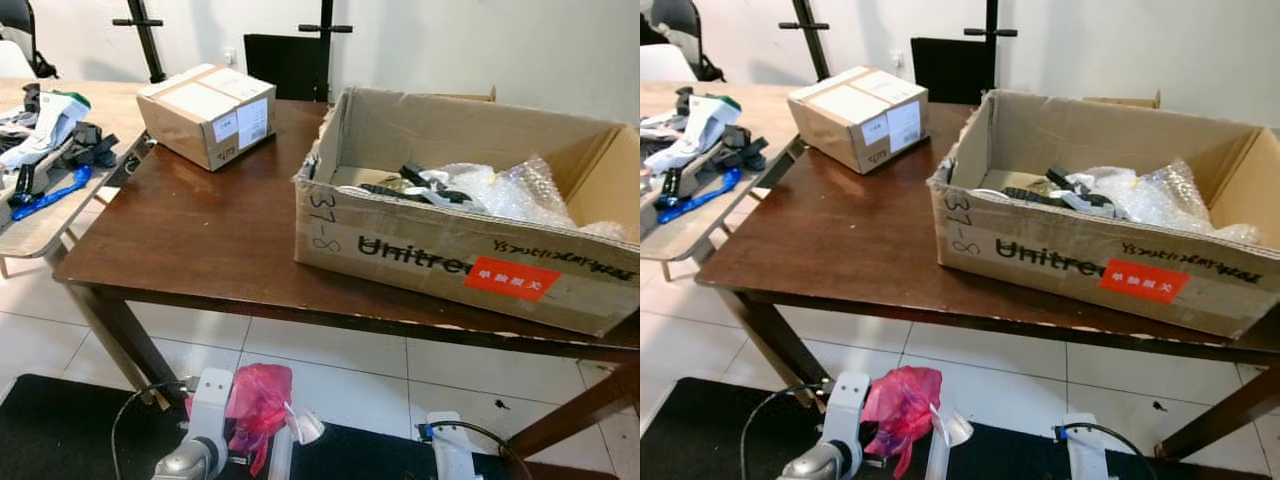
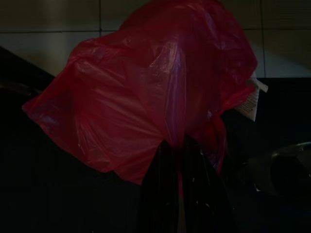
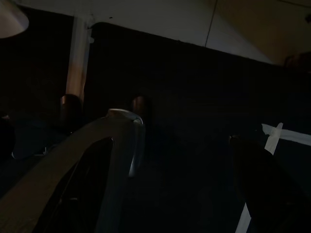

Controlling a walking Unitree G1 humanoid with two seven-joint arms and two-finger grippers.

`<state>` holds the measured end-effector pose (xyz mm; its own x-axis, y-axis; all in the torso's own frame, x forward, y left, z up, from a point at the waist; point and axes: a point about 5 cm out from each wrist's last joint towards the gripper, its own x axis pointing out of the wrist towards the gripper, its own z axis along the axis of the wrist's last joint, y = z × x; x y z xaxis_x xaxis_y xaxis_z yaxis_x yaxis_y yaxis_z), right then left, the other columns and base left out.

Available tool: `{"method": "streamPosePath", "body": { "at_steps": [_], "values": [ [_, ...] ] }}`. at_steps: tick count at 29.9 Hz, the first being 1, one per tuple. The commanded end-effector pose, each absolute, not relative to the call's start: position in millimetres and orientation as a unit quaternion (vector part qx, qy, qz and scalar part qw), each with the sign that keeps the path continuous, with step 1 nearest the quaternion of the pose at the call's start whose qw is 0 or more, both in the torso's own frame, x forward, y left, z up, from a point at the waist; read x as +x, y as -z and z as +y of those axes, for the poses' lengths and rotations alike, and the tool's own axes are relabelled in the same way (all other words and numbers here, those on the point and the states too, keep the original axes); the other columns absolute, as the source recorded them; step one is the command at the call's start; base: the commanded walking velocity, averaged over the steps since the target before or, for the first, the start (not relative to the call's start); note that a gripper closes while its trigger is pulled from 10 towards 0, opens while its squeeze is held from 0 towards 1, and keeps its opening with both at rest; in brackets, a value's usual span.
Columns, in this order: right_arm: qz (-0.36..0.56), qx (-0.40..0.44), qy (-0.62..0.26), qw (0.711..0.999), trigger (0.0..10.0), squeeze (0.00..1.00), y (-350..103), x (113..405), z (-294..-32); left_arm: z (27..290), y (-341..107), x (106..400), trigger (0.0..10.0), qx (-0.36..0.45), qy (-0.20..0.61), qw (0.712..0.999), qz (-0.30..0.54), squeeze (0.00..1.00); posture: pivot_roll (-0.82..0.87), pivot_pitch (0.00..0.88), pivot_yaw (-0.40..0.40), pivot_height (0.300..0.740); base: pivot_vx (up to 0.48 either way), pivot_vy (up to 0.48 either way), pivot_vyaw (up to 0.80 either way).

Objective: Picking trash to rubbish bin

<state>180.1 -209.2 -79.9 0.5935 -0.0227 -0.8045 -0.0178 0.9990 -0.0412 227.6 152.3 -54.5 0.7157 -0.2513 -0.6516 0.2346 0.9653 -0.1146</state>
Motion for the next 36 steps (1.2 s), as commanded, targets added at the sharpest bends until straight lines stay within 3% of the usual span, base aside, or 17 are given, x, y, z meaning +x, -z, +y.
{"method": "streamPosePath", "body": {
  "at_steps": [1, 19, 27, 32, 36],
  "values": [
    [0.457, -0.02, 0.007, 0.889, 10.0, 0.0, 82.4, 174.7, -209.9, 151.1, 57.4, 223.3, 10.0, -0.008, 0.137, 0.923, 0.361, 0.0, -0.09, 0.116, 0.054, 0.74, 0.0, -0.428, 0.0],
    [0.453, -0.023, 0.003, 0.891, 10.0, 0.0, 82.1, 175.1, -208.7, 155.6, 59.2, 219.7, 10.0, -0.007, 0.13, 0.922, 0.363, 0.0, -0.09, 0.11, 0.055, 0.74, 0.0, -0.452, 0.0],
    [0.452, -0.023, 0.003, 0.892, 10.0, 0.0, 81.9, 175.4, -208.8, 152.6, 59.9, 218.7, 10.0, -0.044, 0.128, 0.92, 0.367, 0.0, -0.09, 0.106, 0.056, 0.74, 0.0, 0.159, 0.0],
    [0.451, -0.022, 0.003, 0.892, 10.0, 0.0, 81.8, 175.7, -208.1, 152.9, 59.4, 219.3, 10.0, -0.042, 0.129, 0.921, 0.365, 0.0, -0.09, 0.106, 0.056, 0.74, 0.0, 0.48, 0.0],
    [0.451, -0.022, 0.003, 0.892, 10.0, 0.0, 81.8, 175.7, -208.2, 156.0, 58.1, 221.2, 10.0, -0.027, 0.12, 0.925, 0.36, 0.0, -0.09, 0.104, 0.056, 0.74, 0.0, 0.0, 0.0]
  ]
}}
